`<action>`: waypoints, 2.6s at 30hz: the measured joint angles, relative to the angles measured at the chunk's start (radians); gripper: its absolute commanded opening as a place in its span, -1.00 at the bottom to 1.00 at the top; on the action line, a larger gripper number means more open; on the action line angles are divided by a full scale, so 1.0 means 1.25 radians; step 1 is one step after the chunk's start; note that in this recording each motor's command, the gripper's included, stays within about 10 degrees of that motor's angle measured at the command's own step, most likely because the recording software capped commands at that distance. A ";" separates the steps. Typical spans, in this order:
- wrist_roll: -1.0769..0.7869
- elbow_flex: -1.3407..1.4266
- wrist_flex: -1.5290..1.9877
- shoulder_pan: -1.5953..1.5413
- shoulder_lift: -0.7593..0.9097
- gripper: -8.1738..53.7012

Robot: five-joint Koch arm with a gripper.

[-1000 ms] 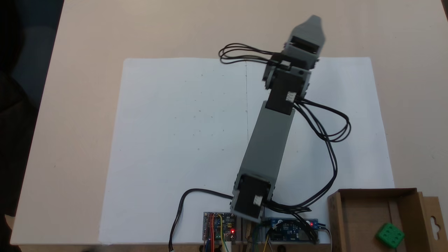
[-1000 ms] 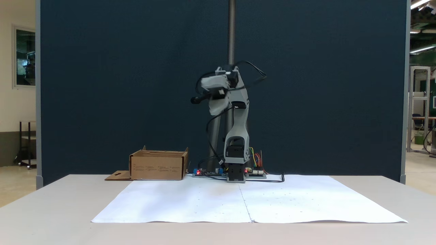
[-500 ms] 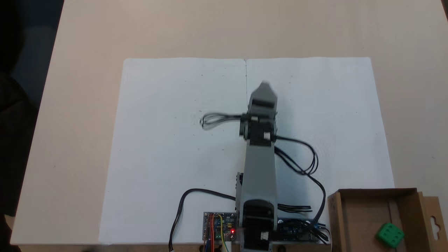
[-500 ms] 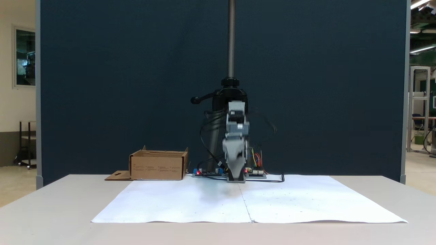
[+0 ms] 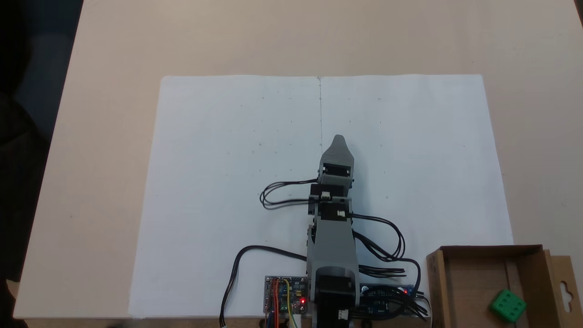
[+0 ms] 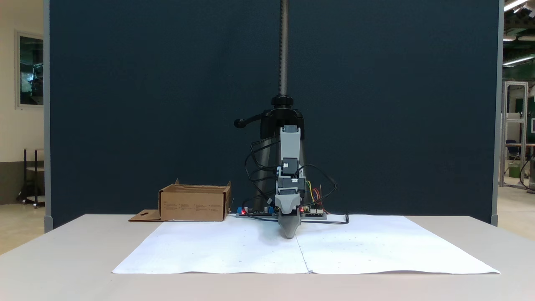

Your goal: Grasp a green dice and put it in the bin.

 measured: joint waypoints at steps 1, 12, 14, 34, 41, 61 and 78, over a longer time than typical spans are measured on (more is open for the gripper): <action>0.000 0.009 -0.026 -0.002 0.000 0.67; 0.000 0.022 -0.228 -0.002 0.000 0.70; 0.000 0.022 -0.250 -0.002 0.000 0.70; -0.162 0.022 -0.539 -0.007 0.000 0.66; -0.166 0.022 -0.557 -0.013 0.000 0.66; -0.163 0.022 -0.557 -0.007 0.000 0.67; -0.162 0.022 -0.557 0.033 0.000 0.68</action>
